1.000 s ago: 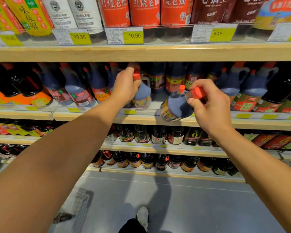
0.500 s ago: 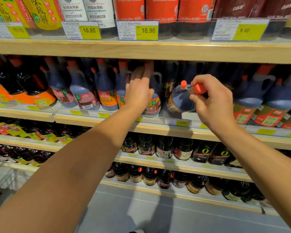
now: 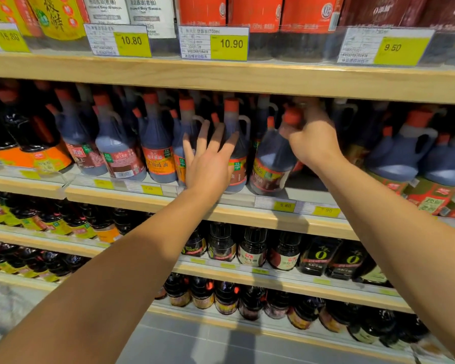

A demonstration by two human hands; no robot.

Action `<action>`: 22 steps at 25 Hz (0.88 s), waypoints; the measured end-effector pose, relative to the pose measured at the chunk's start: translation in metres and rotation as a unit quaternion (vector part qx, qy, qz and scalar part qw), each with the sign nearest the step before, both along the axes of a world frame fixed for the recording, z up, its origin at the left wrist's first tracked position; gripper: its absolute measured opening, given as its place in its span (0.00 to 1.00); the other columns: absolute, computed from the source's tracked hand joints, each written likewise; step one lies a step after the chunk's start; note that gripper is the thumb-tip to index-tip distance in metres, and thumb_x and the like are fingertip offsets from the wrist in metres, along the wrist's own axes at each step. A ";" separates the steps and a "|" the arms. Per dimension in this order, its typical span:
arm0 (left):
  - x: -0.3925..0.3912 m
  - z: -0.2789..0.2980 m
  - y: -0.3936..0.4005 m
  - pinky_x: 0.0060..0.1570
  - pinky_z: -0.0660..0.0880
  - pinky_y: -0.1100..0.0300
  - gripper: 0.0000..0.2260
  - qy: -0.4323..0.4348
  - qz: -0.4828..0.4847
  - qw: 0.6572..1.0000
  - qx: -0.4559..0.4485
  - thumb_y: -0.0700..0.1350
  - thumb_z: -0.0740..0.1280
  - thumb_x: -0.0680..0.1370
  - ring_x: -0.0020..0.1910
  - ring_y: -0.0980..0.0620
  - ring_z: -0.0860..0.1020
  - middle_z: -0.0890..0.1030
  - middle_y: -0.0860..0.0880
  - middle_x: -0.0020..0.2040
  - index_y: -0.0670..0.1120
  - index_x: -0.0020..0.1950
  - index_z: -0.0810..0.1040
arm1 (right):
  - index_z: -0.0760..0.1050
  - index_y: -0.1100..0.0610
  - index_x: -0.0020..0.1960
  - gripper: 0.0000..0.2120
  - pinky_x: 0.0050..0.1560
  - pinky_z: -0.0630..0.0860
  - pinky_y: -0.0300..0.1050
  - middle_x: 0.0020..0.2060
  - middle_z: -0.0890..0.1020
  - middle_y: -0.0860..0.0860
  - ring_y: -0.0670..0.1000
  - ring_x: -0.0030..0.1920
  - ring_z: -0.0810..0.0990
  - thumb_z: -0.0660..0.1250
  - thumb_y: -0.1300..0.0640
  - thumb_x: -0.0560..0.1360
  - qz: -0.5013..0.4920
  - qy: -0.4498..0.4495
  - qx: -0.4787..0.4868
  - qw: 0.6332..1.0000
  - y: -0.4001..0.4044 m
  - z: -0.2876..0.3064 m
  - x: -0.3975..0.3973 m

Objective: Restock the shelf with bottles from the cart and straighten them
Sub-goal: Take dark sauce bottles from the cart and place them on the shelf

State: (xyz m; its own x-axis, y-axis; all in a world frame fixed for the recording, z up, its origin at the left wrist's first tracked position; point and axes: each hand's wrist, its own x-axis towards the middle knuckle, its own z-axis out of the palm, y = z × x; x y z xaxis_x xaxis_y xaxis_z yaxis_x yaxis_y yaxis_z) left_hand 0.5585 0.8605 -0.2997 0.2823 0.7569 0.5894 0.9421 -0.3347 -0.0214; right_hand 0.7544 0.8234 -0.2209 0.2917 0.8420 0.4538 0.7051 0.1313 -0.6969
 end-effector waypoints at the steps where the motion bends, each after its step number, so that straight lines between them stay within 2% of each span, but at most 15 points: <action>1: -0.001 -0.001 0.001 0.70 0.44 0.36 0.32 0.003 0.001 1.000 0.012 0.48 0.70 0.73 0.77 0.43 0.51 0.61 0.48 0.76 0.57 0.74 0.61 | 0.73 0.54 0.62 0.18 0.53 0.72 0.44 0.56 0.80 0.54 0.56 0.57 0.78 0.69 0.56 0.73 -0.013 0.020 -0.009 1.000 0.016 0.000 0.002; 5: -0.006 -0.008 -0.001 0.70 0.48 0.34 0.29 0.003 -0.008 0.999 0.044 0.44 0.69 0.72 0.75 0.41 0.56 0.67 0.48 0.73 0.55 0.72 0.66 | 0.73 0.54 0.63 0.17 0.57 0.73 0.44 0.59 0.80 0.53 0.55 0.59 0.78 0.65 0.52 0.75 -0.003 0.050 -0.042 0.998 0.052 -0.008 -0.004; 7: -0.008 -0.008 -0.007 0.70 0.49 0.34 0.30 0.007 -0.006 0.999 0.033 0.45 0.69 0.72 0.75 0.40 0.57 0.68 0.48 0.72 0.54 0.72 0.65 | 0.73 0.53 0.64 0.17 0.60 0.72 0.45 0.61 0.79 0.53 0.54 0.60 0.77 0.64 0.54 0.76 0.015 0.072 -0.039 0.997 0.055 -0.009 -0.008; 9: -0.010 -0.008 -0.011 0.71 0.48 0.34 0.32 0.011 0.000 1.000 0.012 0.46 0.70 0.71 0.75 0.40 0.56 0.68 0.49 0.72 0.54 0.73 0.63 | 0.73 0.54 0.65 0.16 0.62 0.71 0.46 0.61 0.79 0.52 0.52 0.61 0.76 0.64 0.57 0.77 0.053 0.132 -0.052 0.989 0.054 -0.010 -0.006; 12: -0.010 -0.003 -0.013 0.71 0.47 0.35 0.32 0.008 0.003 1.000 -0.018 0.48 0.70 0.71 0.75 0.40 0.55 0.68 0.49 0.72 0.54 0.74 0.62 | 0.74 0.55 0.64 0.16 0.67 0.70 0.53 0.61 0.79 0.53 0.52 0.62 0.76 0.65 0.60 0.77 0.109 0.185 -0.078 0.973 0.053 -0.008 0.001; 15: -0.009 0.003 -0.018 0.71 0.47 0.35 0.33 0.008 0.002 0.998 -0.057 0.49 0.69 0.72 0.75 0.41 0.54 0.65 0.49 0.74 0.54 0.74 0.60 | 0.71 0.52 0.67 0.19 0.67 0.69 0.52 0.64 0.76 0.50 0.51 0.63 0.74 0.66 0.55 0.77 0.118 0.179 -0.094 0.972 0.044 -0.004 0.000; 18: -0.011 0.009 -0.035 0.72 0.48 0.36 0.33 -0.005 -0.001 0.994 -0.107 0.51 0.68 0.73 0.76 0.41 0.53 0.62 0.49 0.75 0.54 0.75 0.58 | 0.63 0.48 0.71 0.30 0.63 0.71 0.45 0.63 0.75 0.48 0.49 0.62 0.73 0.70 0.49 0.72 0.081 0.199 -0.121 0.969 0.011 -0.015 -0.002; 20: -0.018 0.019 -0.063 0.73 0.49 0.37 0.33 -0.026 -0.004 0.989 -0.145 0.52 0.67 0.75 0.77 0.42 0.51 0.59 0.48 0.77 0.54 0.77 0.55 | 0.64 0.50 0.69 0.32 0.62 0.73 0.47 0.59 0.76 0.51 0.51 0.60 0.75 0.71 0.47 0.68 0.040 0.154 -0.144 0.977 -0.026 -0.023 -0.001; 22: -0.028 0.031 -0.101 0.73 0.49 0.38 0.33 -0.057 -0.002 0.984 -0.171 0.54 0.66 0.76 0.77 0.44 0.50 0.56 0.48 0.78 0.54 0.77 0.53 | 0.66 0.54 0.66 0.30 0.63 0.70 0.46 0.61 0.73 0.53 0.52 0.61 0.73 0.71 0.48 0.68 0.036 0.104 -0.158 0.981 -0.070 -0.028 -0.006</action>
State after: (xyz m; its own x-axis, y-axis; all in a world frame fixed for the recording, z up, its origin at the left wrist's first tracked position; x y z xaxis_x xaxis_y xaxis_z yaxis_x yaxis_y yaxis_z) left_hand 0.5302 0.7597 -0.2686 0.2334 0.9152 0.3287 0.9305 -0.3084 0.1978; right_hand 0.7487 0.7534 -0.2484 0.2848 0.9531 0.1024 0.5394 -0.0710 -0.8390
